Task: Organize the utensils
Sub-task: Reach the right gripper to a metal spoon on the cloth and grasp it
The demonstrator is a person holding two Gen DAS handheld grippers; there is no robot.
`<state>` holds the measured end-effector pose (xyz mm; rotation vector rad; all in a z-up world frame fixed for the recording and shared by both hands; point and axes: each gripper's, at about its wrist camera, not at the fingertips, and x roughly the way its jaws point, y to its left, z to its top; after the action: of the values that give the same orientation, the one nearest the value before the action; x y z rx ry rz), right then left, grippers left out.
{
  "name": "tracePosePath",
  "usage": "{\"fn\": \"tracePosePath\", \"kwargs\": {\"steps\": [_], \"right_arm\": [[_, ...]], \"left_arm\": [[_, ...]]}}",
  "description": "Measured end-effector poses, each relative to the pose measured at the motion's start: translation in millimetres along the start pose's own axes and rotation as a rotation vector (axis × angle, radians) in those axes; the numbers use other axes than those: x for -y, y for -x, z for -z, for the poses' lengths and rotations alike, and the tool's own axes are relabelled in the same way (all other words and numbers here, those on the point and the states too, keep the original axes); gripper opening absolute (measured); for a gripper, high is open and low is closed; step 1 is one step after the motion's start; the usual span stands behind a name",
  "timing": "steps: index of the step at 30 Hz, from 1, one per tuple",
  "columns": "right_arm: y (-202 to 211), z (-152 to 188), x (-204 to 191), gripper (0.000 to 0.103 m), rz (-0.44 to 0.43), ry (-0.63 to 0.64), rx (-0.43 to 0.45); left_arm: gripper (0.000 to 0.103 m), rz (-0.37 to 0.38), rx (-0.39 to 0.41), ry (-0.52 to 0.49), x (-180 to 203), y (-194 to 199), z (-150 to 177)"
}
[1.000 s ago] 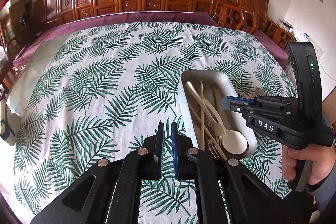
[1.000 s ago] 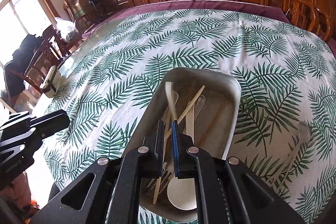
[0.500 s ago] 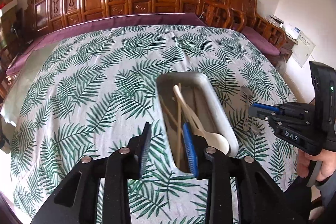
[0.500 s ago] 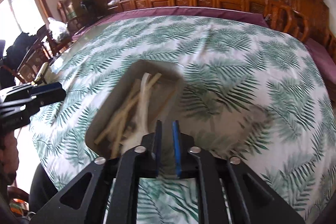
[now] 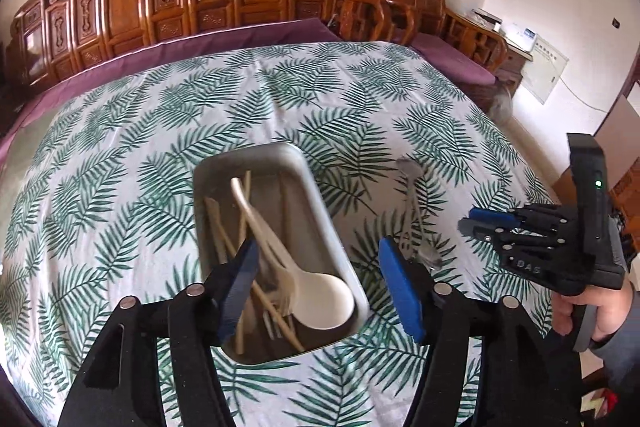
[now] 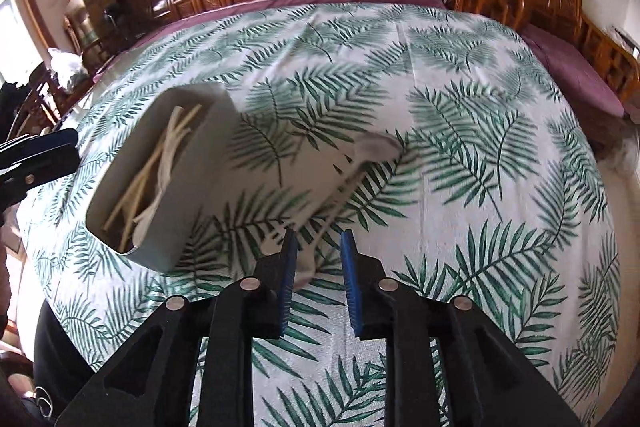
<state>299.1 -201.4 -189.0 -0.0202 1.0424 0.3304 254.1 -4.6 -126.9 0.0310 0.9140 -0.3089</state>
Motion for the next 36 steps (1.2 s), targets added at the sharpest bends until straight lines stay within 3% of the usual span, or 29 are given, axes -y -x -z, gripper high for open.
{"fn": "tracePosePath", "kwargs": {"steps": [4,15,22,36], "right_arm": [[-19.5,-0.8,0.8,0.024,-0.004,-0.006,-0.023],[-65.8,-10.9,-3.5,0.023,0.042,0.029,-0.09],[-64.8,-9.7,1.1,0.005,0.108,0.049,-0.122],[-35.2,14.2,42.7,0.003,0.113,-0.042,-0.107]], "left_arm": [[0.074,0.014,-0.013,-0.013,11.5,-7.8,0.5],[0.074,0.02,-0.044,-0.02,18.4,-13.6,9.8],[0.074,0.023,-0.046,-0.024,20.5,-14.5,10.2],[0.074,0.045,-0.068,-0.041,41.2,-37.7,-1.0]]}}
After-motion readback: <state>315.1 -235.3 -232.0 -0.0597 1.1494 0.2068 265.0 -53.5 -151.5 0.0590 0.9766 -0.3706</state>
